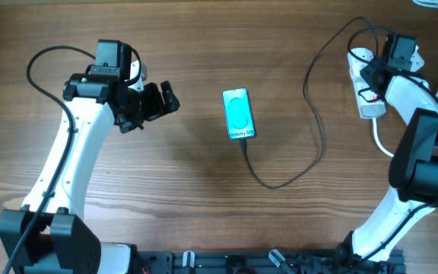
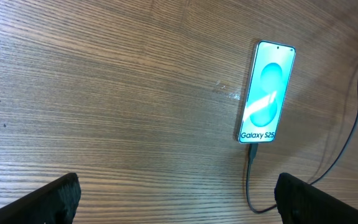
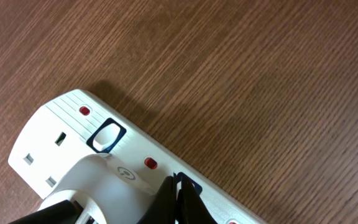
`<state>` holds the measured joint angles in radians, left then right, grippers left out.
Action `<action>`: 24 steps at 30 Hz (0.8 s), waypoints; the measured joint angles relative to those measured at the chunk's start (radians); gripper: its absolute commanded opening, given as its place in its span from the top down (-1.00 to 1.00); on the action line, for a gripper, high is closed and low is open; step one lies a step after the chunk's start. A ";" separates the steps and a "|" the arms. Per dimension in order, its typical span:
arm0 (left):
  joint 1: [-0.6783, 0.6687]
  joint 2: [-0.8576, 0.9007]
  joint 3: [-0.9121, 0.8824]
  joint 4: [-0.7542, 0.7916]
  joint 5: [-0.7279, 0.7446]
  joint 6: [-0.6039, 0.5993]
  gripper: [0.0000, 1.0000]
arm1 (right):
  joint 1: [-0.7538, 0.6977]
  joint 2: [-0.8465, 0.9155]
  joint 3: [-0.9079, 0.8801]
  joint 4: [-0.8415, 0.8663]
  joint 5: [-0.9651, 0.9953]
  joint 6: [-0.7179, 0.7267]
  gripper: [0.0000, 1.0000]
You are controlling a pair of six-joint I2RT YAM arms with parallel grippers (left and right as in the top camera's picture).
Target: Plug charger to phone and switch on socket
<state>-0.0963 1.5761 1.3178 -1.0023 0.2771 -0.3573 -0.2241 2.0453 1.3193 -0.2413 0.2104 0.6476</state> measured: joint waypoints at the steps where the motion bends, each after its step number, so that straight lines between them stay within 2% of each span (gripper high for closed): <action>1: 0.000 0.000 0.000 0.000 0.000 0.000 -0.99 | 0.000 0.003 0.000 0.002 0.000 -0.009 0.91; 9: 0.000 0.000 0.000 -0.001 0.000 0.000 -1.00 | 0.029 0.018 0.015 -0.040 0.045 -0.090 0.91; 15: 0.000 0.000 0.000 -0.020 0.000 0.000 -0.99 | 0.072 0.015 0.022 -0.087 0.109 -0.101 0.91; 20: 0.000 0.000 0.000 -0.042 0.000 0.000 -1.00 | 0.134 -0.013 0.025 -0.196 0.101 -0.100 0.92; 24: 0.000 -0.002 0.000 -0.032 -0.001 0.001 -0.99 | 0.126 -0.077 0.015 -0.368 0.117 -0.076 0.92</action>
<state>-0.0963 1.5738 1.3178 -1.0344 0.2764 -0.3565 -0.0986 1.9678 1.3346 -0.6090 0.3275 0.5716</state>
